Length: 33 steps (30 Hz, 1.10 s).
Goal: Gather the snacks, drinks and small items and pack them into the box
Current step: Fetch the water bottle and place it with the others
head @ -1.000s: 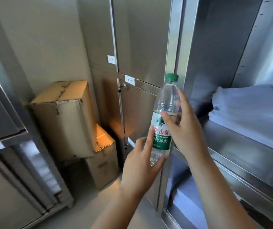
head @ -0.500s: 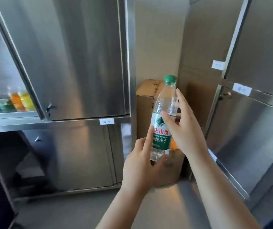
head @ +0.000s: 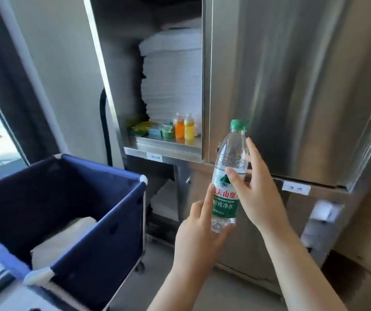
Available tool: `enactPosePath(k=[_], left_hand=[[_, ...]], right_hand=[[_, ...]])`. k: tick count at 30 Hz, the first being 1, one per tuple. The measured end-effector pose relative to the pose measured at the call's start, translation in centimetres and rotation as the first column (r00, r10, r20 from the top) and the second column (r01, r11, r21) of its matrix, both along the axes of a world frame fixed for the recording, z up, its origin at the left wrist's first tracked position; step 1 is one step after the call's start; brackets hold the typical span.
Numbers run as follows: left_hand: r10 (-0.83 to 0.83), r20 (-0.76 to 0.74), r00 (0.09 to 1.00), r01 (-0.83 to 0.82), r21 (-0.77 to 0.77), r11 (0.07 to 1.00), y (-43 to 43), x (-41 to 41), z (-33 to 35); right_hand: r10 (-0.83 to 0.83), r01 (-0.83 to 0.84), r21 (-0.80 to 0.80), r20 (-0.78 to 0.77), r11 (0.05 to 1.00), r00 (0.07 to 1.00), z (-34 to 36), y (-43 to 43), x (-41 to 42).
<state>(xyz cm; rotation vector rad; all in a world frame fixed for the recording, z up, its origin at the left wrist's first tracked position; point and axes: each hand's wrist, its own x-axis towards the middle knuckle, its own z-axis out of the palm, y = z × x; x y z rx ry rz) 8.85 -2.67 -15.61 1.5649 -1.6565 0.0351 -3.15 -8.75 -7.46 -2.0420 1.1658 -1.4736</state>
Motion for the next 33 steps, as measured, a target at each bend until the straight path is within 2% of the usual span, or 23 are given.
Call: enactPosePath(k=[10,18,26,30,33], left_hand=[[0.112,-0.057,0.992,-0.110,0.044,0.993,-7.2,8.1,-2.0],[0.212,0.009,0.977,-0.212,0.100,0.972,-19.6,14.2,-3.0],[0.239,-0.001,0.971,-0.238,0.088,0.967,-29.9,19.1,-2.2],[0.209,-0.021,0.978,-0.206,0.101,0.973,-33.6,20.1,-2.3],[0.177,-0.023,0.984,-0.173,0.112,0.979,-36.9,20.4,-2.4]], right_hand=[[0.107,-0.103,0.071,-0.053,0.992,0.993,-2.5,-9.4,9.1],[0.185,-0.181,0.089,-0.038,0.979,0.982,-3.8,-22.4,15.7],[0.249,-0.248,0.075,-0.003,0.966,0.969,-2.8,-32.1,20.9],[0.231,-0.228,0.060,-0.041,0.972,0.972,-2.8,-35.2,21.7],[0.154,-0.151,0.068,-0.038,0.986,0.987,-3.1,-37.8,22.1]])
